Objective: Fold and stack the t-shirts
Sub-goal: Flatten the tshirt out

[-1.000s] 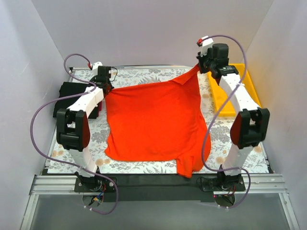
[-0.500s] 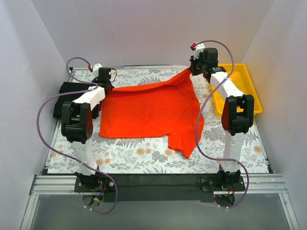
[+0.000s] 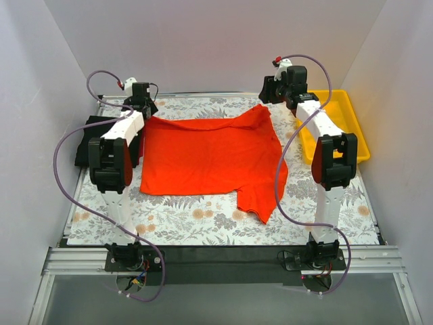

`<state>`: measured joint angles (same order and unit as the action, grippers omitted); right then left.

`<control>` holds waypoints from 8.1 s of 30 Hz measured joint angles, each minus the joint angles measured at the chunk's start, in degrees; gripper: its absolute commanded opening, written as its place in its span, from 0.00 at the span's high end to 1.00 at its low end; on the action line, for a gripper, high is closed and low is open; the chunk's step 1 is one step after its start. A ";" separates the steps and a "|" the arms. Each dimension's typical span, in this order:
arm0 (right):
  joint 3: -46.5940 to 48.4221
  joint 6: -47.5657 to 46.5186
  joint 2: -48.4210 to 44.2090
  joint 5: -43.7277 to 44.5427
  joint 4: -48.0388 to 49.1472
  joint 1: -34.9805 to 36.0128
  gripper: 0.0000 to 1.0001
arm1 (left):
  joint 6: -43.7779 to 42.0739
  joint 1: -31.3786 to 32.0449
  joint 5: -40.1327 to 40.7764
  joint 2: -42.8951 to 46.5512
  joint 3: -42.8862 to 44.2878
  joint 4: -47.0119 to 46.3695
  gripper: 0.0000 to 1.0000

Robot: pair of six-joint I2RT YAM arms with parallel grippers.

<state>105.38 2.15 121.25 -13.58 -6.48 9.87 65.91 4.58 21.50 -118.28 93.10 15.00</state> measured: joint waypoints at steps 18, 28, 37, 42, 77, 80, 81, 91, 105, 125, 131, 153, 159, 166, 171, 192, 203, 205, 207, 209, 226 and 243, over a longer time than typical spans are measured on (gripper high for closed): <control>-45.42 9.49 -34.27 5.31 -13.27 0.04 0.50 | 8.04 0.37 -13.57 29.03 -28.59 10.47 0.28; -60.17 12.98 -41.07 8.72 -13.20 -1.66 0.53 | 9.70 2.89 -16.28 30.18 -45.20 11.76 0.41; -65.59 16.06 -41.07 7.37 -7.93 -4.28 0.67 | 10.88 2.93 -13.29 29.94 -45.83 11.37 0.49; -66.62 16.55 -41.05 5.40 -6.54 -4.24 0.97 | 11.26 2.56 -11.39 30.42 -46.42 11.13 0.50; -59.04 17.16 -39.50 12.02 -20.59 29.03 0.63 | 8.24 1.33 -10.88 43.93 -49.72 12.00 0.27; -60.39 17.51 -37.94 11.47 -20.70 29.62 0.63 | 7.89 1.79 -11.02 43.91 -50.40 11.69 0.27; -61.09 17.70 -37.53 11.13 -20.83 30.03 0.62 | 7.78 1.95 -10.99 43.91 -50.40 11.47 0.27; -65.09 21.88 -41.09 3.93 -22.21 38.29 0.61 | 8.48 2.03 -6.84 43.87 -50.47 12.02 0.27; -55.47 20.65 -49.07 6.71 -36.81 32.74 0.55 | 13.92 1.46 1.66 44.33 -48.37 23.61 0.22; -55.91 17.79 -36.79 12.57 -10.95 -5.38 0.66 | 11.50 24.90 -7.56 29.09 -38.12 17.14 0.24; -56.65 18.80 -32.54 8.94 -5.92 -5.66 0.66 | 12.09 24.52 -7.56 28.63 -42.77 16.76 0.25; -72.13 16.46 -45.88 2.21 -3.91 -6.86 0.66 | 12.33 23.17 -7.52 29.64 -45.00 14.62 0.26; -73.29 16.09 -44.76 -1.16 -2.03 -6.93 0.66 | 12.28 23.12 -7.61 29.68 -45.05 14.56 0.26; -73.33 15.96 -42.49 -4.74 0.02 -5.16 0.94 | 12.28 23.10 -7.65 29.68 -45.05 14.53 0.26; -70.90 15.39 -42.86 -0.81 -4.79 -3.19 0.99 | 12.39 23.02 -7.63 29.73 -45.09 14.53 0.26; -61.94 17.07 -58.75 25.16 -26.77 10.03 0.58 | 12.55 22.99 -7.45 29.70 -45.09 14.60 0.27; -63.76 15.80 -53.27 5.55 -21.99 19.87 0.66 | 12.28 22.64 -7.54 29.77 -44.94 14.78 0.25; -64.11 15.72 -51.65 3.89 -21.77 23.43 0.66 | 12.02 22.25 -7.61 29.94 -44.94 14.73 0.23; -64.43 15.69 -50.49 2.78 -21.51 25.99 0.66 | 11.61 21.90 -7.78 30.14 -44.96 14.71 0.21; -65.16 15.67 -49.27 2.27 -21.07 28.24 0.66 | 10.80 21.68 -8.44 31.19 -45.07 14.45 0.21; -57.18 14.40 -28.98 -12.02 -20.63 47.36 0.64 | 5.44 21.42 -6.86 43.12 -47.01 6.78 0.19; -44.59 8.41 -37.59 5.38 -19.37 5.16 0.58 | 2.91 21.40 -11.63 40.83 -47.28 5.70 0.19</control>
<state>60.80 10.57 83.66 -8.21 -25.85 15.03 68.82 25.98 9.87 -77.45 45.82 20.71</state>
